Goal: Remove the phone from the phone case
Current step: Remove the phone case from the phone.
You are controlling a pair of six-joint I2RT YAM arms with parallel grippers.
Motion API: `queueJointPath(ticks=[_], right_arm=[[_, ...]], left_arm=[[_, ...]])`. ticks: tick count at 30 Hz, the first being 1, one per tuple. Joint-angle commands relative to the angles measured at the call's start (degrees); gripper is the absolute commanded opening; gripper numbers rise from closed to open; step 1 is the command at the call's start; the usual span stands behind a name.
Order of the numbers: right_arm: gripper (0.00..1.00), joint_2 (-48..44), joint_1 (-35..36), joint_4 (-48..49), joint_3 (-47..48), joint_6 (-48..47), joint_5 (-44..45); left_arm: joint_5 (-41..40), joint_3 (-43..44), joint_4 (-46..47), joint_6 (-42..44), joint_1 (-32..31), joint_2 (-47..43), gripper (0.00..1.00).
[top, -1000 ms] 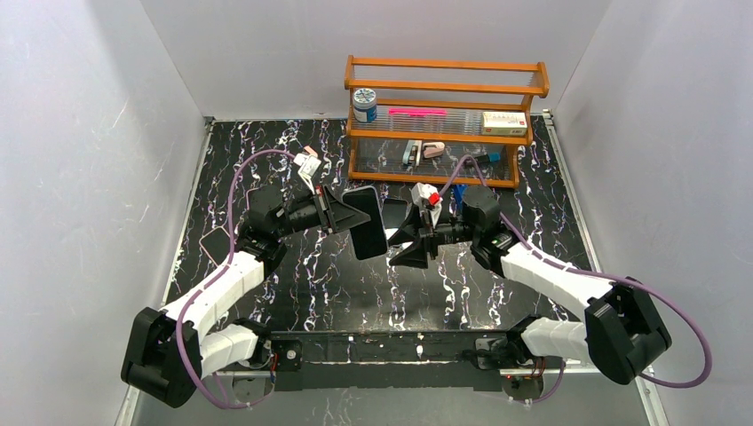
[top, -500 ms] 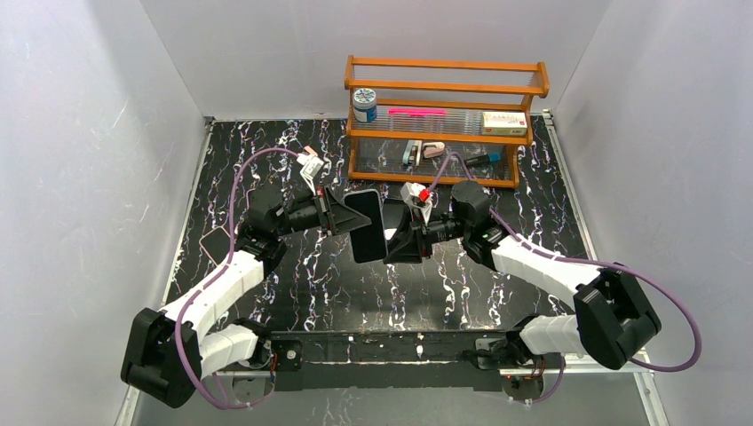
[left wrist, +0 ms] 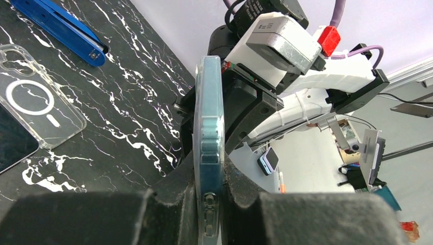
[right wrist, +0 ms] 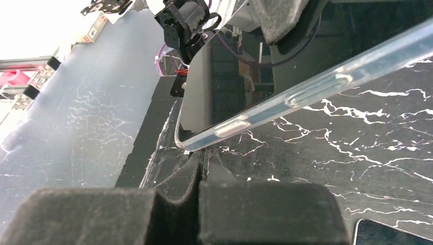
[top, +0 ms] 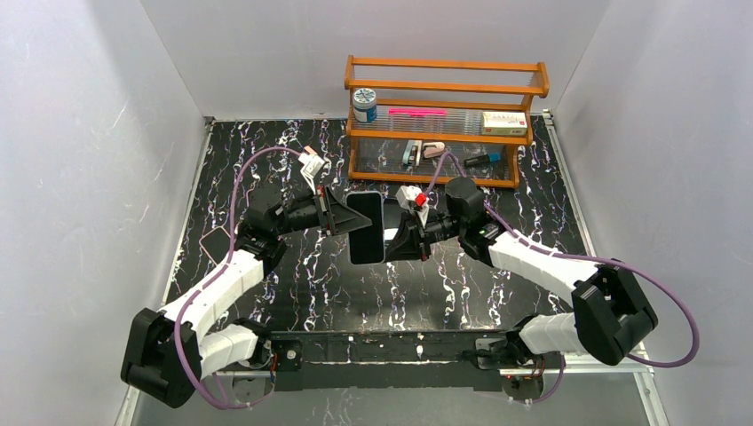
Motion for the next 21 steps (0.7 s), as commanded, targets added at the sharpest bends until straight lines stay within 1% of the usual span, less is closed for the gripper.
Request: queueJointPath(ticks=[1, 3, 4, 7, 11, 13, 18, 21], right_arm=[[0.01, -0.4, 0.5, 0.1, 3.4, -4.0, 0.7], [0.02, -0.5, 0.5, -0.1, 3.4, -3.3, 0.7], [0.06, -0.7, 0.5, -0.5, 3.3, -3.1, 0.2], [0.25, -2.6, 0.4, -1.9, 2.1, -2.9, -0.1], [0.43, -4.6, 0.4, -3.5, 0.4, -2.7, -0.6], [0.50, -5.3, 0.4, -2.6, -0.3, -1.6, -1.2], [0.60, -5.1, 1.1, 5.9, -1.7, 6.8, -1.5], [0.60, -4.2, 1.7, 7.8, -1.5, 8.5, -0.3]], left_arm=[[1.0, 2.9, 1.6, -1.5, -0.7, -1.4, 0.00], [0.8, 2.9, 1.1, -0.9, -0.6, -1.8, 0.00], [0.7, 3.0, 0.4, -0.2, -0.6, -1.9, 0.00], [0.1, 4.4, -3.9, 3.7, -0.6, -2.1, 0.00], [-0.3, 5.9, -6.4, 7.0, -0.6, -1.9, 0.00], [-0.3, 6.3, -6.5, 7.3, -0.6, -1.9, 0.00], [-0.8, 6.3, -6.6, 8.1, -0.6, -2.4, 0.00], [-0.8, 6.1, -6.5, 8.1, -0.6, -2.8, 0.00]])
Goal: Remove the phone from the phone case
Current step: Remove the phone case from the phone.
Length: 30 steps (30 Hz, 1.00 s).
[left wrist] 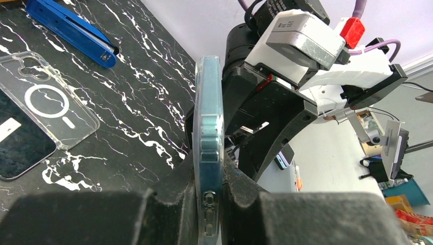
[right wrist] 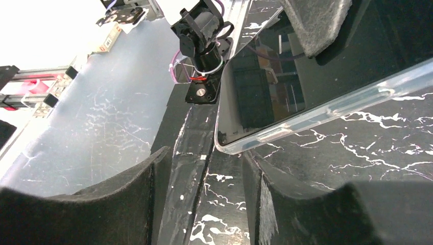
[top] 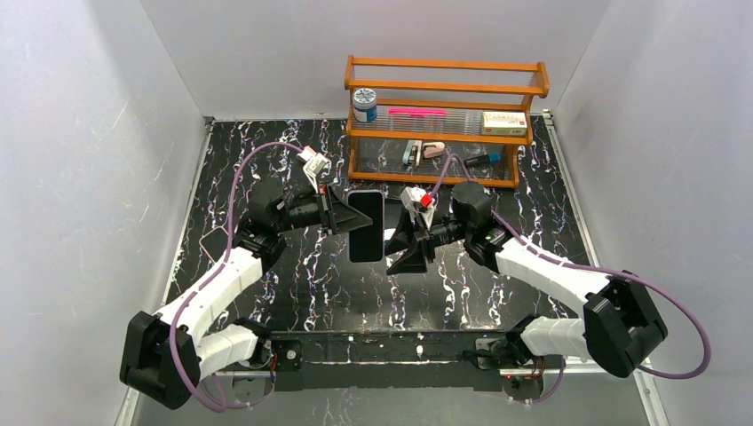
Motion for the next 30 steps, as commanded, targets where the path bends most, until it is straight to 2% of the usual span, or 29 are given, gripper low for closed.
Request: queueJointPath(ticks=[1, 11, 13, 21, 26, 30], right_arm=[[0.60, 0.7, 1.2, 7.4, 0.3, 5.3, 0.3], [0.47, 4.2, 1.6, 13.0, 1.1, 10.4, 1.9], [0.41, 4.2, 1.5, 12.9, 1.0, 9.9, 1.6], [0.10, 4.2, 1.5, 6.3, 2.9, 1.2, -0.4], [0.02, 4.0, 1.6, 2.0, 4.7, -4.6, -0.6], [0.01, 4.4, 1.6, -2.2, 6.8, -9.5, -0.3]], left_arm=[[0.0, 2.5, 1.2, 1.2, -0.1, -2.6, 0.00], [-0.3, 1.8, 1.8, 0.8, -1.0, -3.5, 0.00], [-0.3, 1.7, 1.9, 0.3, -1.0, -3.6, 0.00], [-0.5, 2.5, 1.9, -3.9, -1.2, -2.3, 0.00], [-0.3, 2.7, 2.0, -6.0, -1.5, -1.9, 0.00], [-0.8, 2.6, 1.9, -7.4, -1.5, -1.8, 0.00]])
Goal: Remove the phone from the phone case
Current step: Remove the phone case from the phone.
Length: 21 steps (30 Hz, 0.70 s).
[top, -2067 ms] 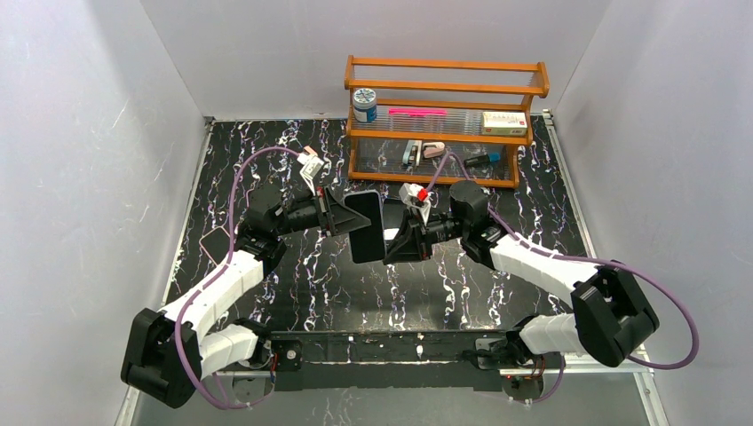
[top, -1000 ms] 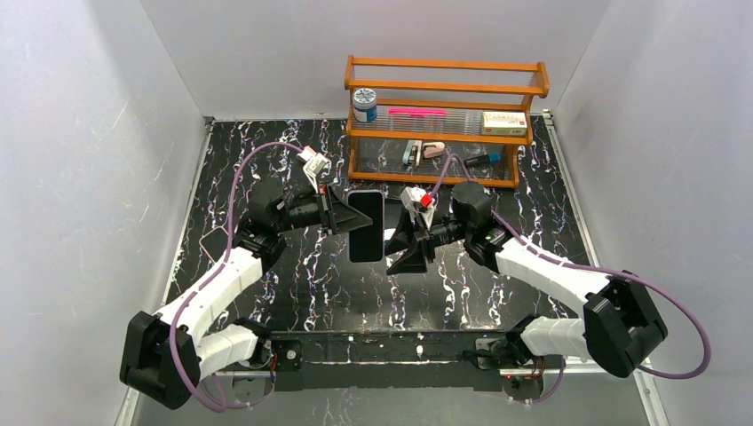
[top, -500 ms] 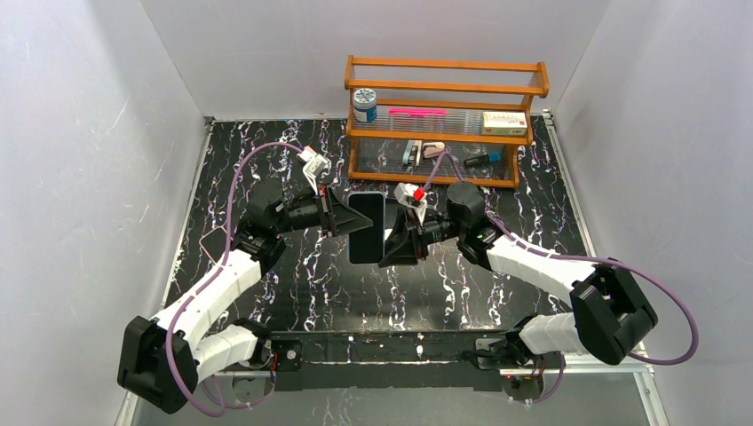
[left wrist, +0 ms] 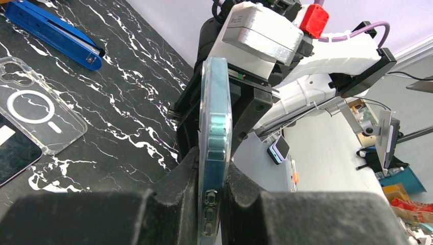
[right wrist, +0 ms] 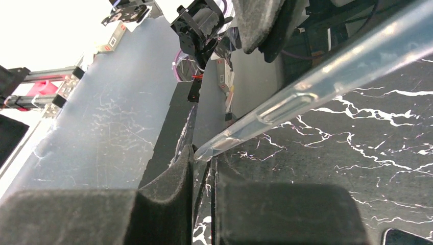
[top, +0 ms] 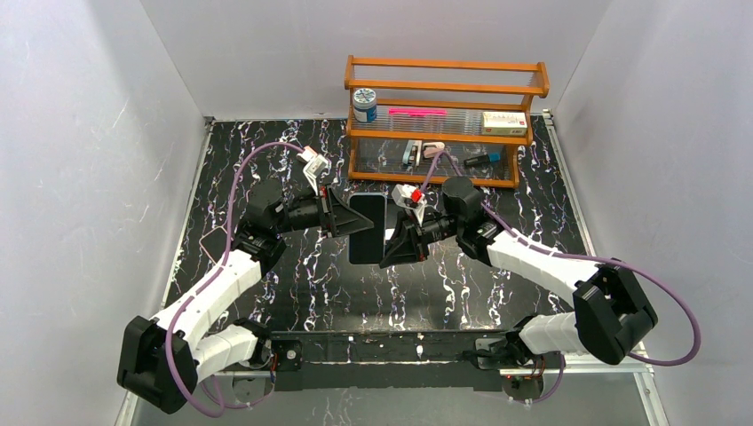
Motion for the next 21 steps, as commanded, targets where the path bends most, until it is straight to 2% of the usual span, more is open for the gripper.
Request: queueJointPath(ticks=[1, 9, 21], right_arm=[[0.01, -0.3, 0.4, -2.4, 4.4, -12.3, 0.0], [0.01, -0.7, 0.4, -6.5, 5.8, -20.1, 1.1], [0.01, -0.4, 0.4, -6.7, 6.4, -22.3, 1.3]], left_arm=[[-1.8, 2.4, 1.1, -6.9, -0.3, -0.2, 0.00], [-3.6, 2.1, 0.4, -8.0, -0.3, 1.3, 0.00], [-4.1, 2.6, -1.4, -7.1, -0.3, 2.3, 0.00]])
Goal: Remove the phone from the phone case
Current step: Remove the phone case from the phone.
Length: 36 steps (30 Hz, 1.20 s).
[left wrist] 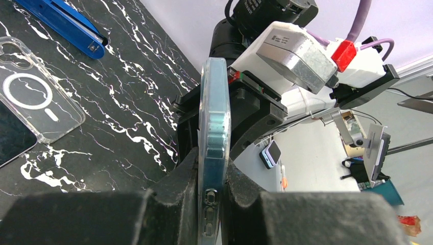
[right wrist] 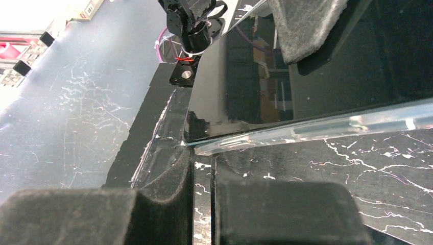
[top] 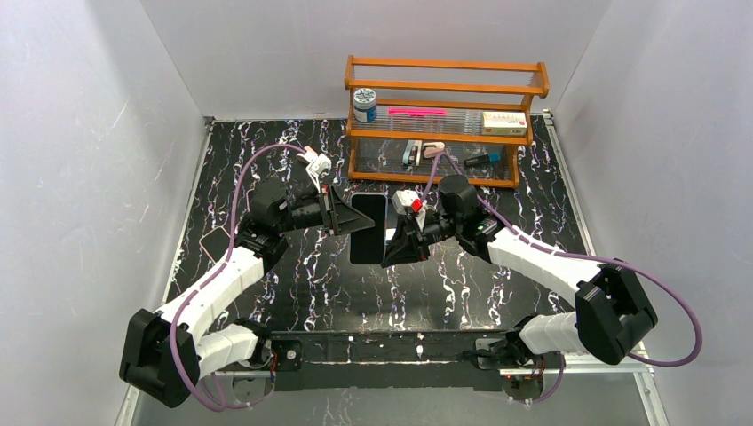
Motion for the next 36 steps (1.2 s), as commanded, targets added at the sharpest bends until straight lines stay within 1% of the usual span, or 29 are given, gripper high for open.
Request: queueJointPath(ticks=[1, 3, 6, 8, 13, 14, 16, 17, 20, 24, 28, 31, 36], right_arm=[[0.01, -0.2, 0.6, 4.9, 3.5, -5.7, 1.1], [0.01, -0.2, 0.6, 5.5, 3.7, -4.7, 1.6], [0.01, -0.5, 0.2, 8.7, 3.0, 0.3, 4.7], [0.07, -1.1, -0.4, 14.0, 1.2, 6.5, 7.4], [0.13, -3.4, -1.0, 29.5, -5.1, 23.2, 16.5], [0.15, -3.6, -1.0, 31.9, -5.9, 26.1, 18.1], [0.24, -3.8, -1.0, 36.0, -7.4, 30.4, 20.2], [0.26, -3.9, -1.0, 38.6, -8.1, 33.3, 21.5], [0.26, -3.9, -1.1, 43.2, -9.8, 37.4, 24.9], [0.28, -3.1, -1.3, 48.9, -11.2, 43.0, 26.2], [0.32, -2.0, -1.3, 53.1, -12.1, 48.0, 28.1], [0.33, -1.2, -1.4, 55.4, -12.6, 50.6, 29.8], [0.33, -0.8, -2.0, 57.1, -13.4, 54.1, 33.2]], left_arm=[[-3.2, 2.6, -1.0, -4.2, -0.3, 0.5, 0.00], [-3.2, 2.4, -1.0, -4.1, -0.3, 0.4, 0.00], [-3.0, 2.1, -1.0, -4.0, -0.4, -0.1, 0.00], [-3.0, 1.8, -1.0, -4.0, -0.4, -0.5, 0.00], [-3.0, 0.1, 0.8, -5.5, -0.4, -1.8, 0.00], [-3.0, -0.5, 1.5, -6.0, -0.5, -2.1, 0.00], [-3.2, -1.8, 3.1, -7.5, -0.9, -2.6, 0.00], [-3.3, -2.3, 4.0, -8.1, -1.2, -2.8, 0.00], [-3.5, -3.6, 5.4, -9.4, -2.1, -3.3, 0.00], [-4.4, -4.8, 6.3, -10.2, -2.9, -4.3, 0.00], [-4.8, -5.6, 8.3, -11.5, -3.9, -4.4, 0.00], [-4.9, -6.1, 10.8, -13.2, -4.9, -4.4, 0.00], [-6.4, -6.4, 11.9, -13.8, -7.0, -4.9, 0.00]])
